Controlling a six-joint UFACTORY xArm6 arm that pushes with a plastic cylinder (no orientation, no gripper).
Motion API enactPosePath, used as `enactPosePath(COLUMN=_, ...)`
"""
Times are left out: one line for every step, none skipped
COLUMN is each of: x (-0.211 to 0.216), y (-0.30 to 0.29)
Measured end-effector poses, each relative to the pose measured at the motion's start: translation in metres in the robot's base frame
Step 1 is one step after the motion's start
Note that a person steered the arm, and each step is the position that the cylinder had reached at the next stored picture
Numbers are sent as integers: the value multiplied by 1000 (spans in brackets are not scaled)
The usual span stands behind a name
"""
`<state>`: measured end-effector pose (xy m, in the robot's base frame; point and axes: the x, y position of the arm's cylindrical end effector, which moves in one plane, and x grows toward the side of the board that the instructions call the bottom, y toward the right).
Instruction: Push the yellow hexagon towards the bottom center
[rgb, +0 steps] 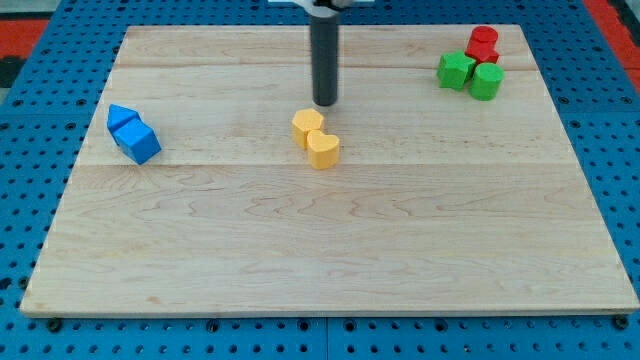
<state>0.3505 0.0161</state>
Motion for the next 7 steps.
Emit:
enactPosePath(x=40, y=0)
enactPosePath(x=38, y=-9)
enactPosePath(x=35, y=-10)
enactPosePath(x=23, y=-14)
enactPosePath(x=32, y=-68)
enactPosePath(x=52, y=-78)
enactPosePath(x=113, y=-80)
